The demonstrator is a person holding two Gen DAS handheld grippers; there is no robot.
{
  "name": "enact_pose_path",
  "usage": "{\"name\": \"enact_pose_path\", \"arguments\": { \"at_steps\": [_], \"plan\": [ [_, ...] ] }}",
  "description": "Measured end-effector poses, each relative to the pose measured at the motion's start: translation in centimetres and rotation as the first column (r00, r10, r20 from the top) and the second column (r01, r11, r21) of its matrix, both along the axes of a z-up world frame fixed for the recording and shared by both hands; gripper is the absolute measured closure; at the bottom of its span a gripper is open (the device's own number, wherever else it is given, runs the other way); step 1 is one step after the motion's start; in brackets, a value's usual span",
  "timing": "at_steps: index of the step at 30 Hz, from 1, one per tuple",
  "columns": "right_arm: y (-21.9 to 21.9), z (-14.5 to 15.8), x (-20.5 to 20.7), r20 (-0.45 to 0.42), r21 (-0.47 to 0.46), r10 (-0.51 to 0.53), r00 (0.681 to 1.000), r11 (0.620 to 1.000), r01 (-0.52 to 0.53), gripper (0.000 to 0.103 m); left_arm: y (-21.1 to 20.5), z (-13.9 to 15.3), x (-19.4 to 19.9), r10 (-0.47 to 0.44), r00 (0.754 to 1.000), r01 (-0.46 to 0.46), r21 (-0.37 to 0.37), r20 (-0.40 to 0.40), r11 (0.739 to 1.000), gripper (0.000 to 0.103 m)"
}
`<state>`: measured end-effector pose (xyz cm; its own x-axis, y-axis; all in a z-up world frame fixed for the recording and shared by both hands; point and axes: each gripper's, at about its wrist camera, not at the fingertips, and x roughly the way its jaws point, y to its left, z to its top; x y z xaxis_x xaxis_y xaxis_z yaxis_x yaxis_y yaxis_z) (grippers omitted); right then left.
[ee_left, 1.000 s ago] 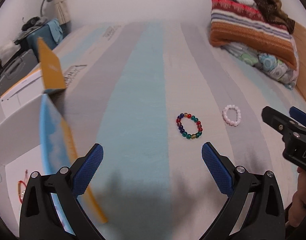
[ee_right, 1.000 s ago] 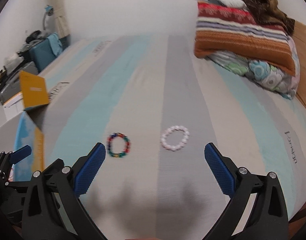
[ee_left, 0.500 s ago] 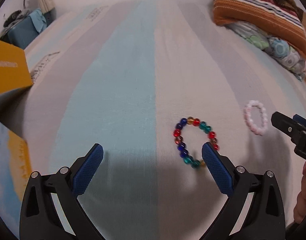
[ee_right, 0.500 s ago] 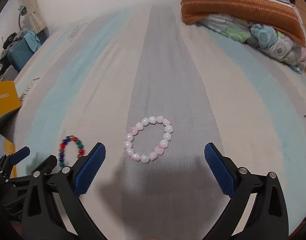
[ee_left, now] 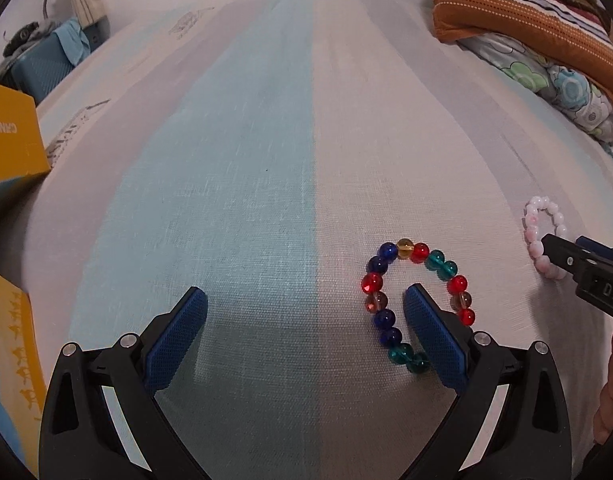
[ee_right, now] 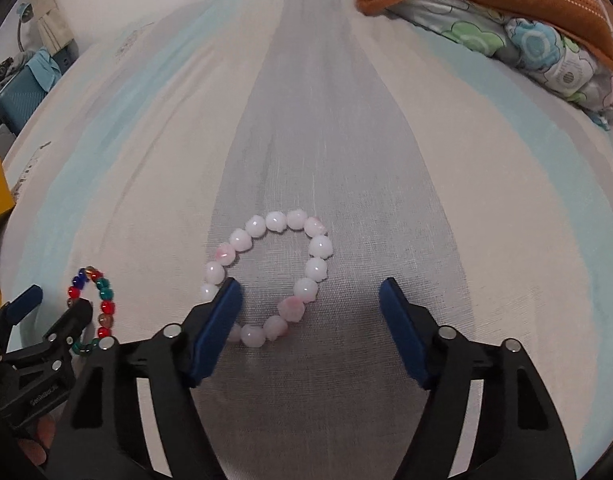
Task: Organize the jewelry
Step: 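Grasp the multicolour bead bracelet with the left tool while the right tool grasps the pink-white bead bracelet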
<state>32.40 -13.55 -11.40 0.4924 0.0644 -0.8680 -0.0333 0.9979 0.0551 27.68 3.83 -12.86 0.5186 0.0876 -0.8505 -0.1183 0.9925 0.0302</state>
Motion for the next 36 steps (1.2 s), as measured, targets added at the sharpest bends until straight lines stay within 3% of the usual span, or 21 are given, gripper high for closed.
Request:
{"name": "enact_pose_path", "arguments": {
  "at_steps": [3, 5, 10, 14, 18, 20, 26, 36],
  "plan": [
    [0.6, -0.1, -0.2, 0.005, -0.023, 0.010, 1.000, 1.000, -0.009, 0.044, -0.3, 0.0, -0.1, -0.009, 1.000, 0.009, -0.003, 0.004, 1.000, 0.015],
    [1.0, -0.2, -0.3, 0.004, -0.029, 0.021, 1.000, 0.999, -0.021, 0.051, -0.8, 0.2, -0.4, -0.035, 0.999, 0.035, -0.001, 0.012, 0.999, 0.029],
    [1.3, 0.0, -0.4, -0.004, -0.018, 0.028, 1.000, 0.999, -0.028, 0.074, -1.1, 0.5, -1.1, -0.073, 0.997, 0.073, -0.013, 0.023, 0.997, 0.054],
    [1.2, 0.0, -0.2, -0.012, -0.010, 0.017, 1.000, 1.000, -0.017, 0.082, -1.0, 0.6, -1.4, -0.070, 0.997, 0.071, -0.023, 0.019, 0.997, 0.071],
    [1.2, 0.1, -0.1, -0.014, -0.006, 0.012, 1.000, 1.000, -0.013, 0.090, -1.0, 0.6, -1.6, -0.064, 0.998, 0.065, -0.025, 0.013, 0.998, 0.081],
    [1.3, 0.1, -0.1, -0.009, -0.009, 0.014, 1.000, 1.000, -0.014, 0.090, -1.0, 0.8, -1.7, -0.068, 0.998, 0.068, -0.031, 0.009, 0.997, 0.094],
    [1.2, 0.9, -0.4, 0.011, 0.014, 0.010, 1.000, 1.000, -0.010, 0.092, -1.0, 1.7, -2.2, -0.107, 0.994, 0.108, -0.102, 0.013, 0.989, 0.094],
    [1.7, 3.9, -1.7, 0.109, 0.056, 0.049, 0.993, 0.997, -0.055, 0.092, -1.4, 4.0, -3.6, -0.121, 0.991, 0.127, -0.126, 0.052, 0.984, 0.094]
  ]
}}
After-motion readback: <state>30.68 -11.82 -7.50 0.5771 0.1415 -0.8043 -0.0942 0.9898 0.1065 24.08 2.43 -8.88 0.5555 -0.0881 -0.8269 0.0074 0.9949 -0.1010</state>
